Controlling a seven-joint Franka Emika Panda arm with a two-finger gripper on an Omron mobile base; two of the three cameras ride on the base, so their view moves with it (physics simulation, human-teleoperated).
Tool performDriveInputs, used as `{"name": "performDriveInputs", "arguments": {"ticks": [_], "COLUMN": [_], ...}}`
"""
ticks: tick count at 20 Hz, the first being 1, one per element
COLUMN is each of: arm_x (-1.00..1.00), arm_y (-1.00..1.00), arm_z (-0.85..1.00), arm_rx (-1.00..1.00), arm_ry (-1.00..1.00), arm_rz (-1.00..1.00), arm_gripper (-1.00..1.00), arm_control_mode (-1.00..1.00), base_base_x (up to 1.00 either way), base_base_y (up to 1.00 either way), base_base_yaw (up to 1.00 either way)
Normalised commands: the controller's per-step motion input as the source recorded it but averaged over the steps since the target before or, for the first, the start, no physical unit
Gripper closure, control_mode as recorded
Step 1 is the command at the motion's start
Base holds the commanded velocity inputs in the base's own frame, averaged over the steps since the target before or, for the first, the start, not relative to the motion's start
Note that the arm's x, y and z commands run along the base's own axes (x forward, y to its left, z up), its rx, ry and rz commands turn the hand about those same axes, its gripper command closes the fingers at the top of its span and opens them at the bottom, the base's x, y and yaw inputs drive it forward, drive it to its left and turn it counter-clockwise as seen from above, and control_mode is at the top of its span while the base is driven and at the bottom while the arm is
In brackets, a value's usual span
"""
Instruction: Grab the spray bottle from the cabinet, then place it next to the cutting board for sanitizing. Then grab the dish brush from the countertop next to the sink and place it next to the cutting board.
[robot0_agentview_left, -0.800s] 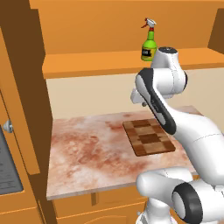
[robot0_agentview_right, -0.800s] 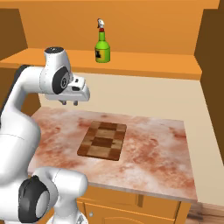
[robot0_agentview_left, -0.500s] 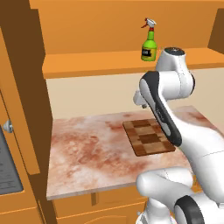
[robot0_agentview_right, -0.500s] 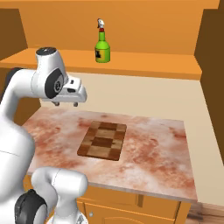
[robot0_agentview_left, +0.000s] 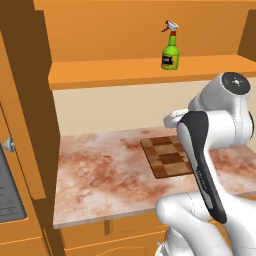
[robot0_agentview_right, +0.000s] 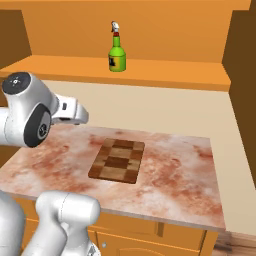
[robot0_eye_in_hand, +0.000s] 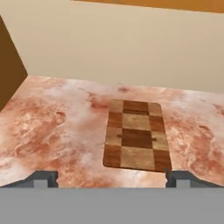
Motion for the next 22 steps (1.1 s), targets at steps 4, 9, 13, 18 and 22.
{"name": "performDriveInputs", "arguments": {"ticks": [4, 9, 13, 18, 22], "arm_x": [-0.44, -0.25, -0.21, -0.13, -0.07], "arm_y": [-0.10, -0.09, -0.07, -0.10, -0.14], "arm_z": [0.66, 0.68, 0.76, 0.61, 0.42], "arm_rx": [0.00, 0.00, 0.00, 0.06, 0.03], "arm_ry": [-0.24, -0.24, -0.26, -0.26, -0.27], "arm_rz": [0.00, 0.00, 0.00, 0.00, 0.00], "arm_gripper": [-1.00, -1.00, -1.00, -1.00, -1.00], "arm_control_mode": [-1.00, -1.00, -1.00, -1.00, -1.00], "base_base_x": [0.00, 0.00, 0.00, 0.00, 0.00], "base_base_y": [0.00, 0.00, 0.00, 0.00, 0.00], "base_base_yaw": [0.00, 0.00, 0.00, 0.00, 0.00]}}
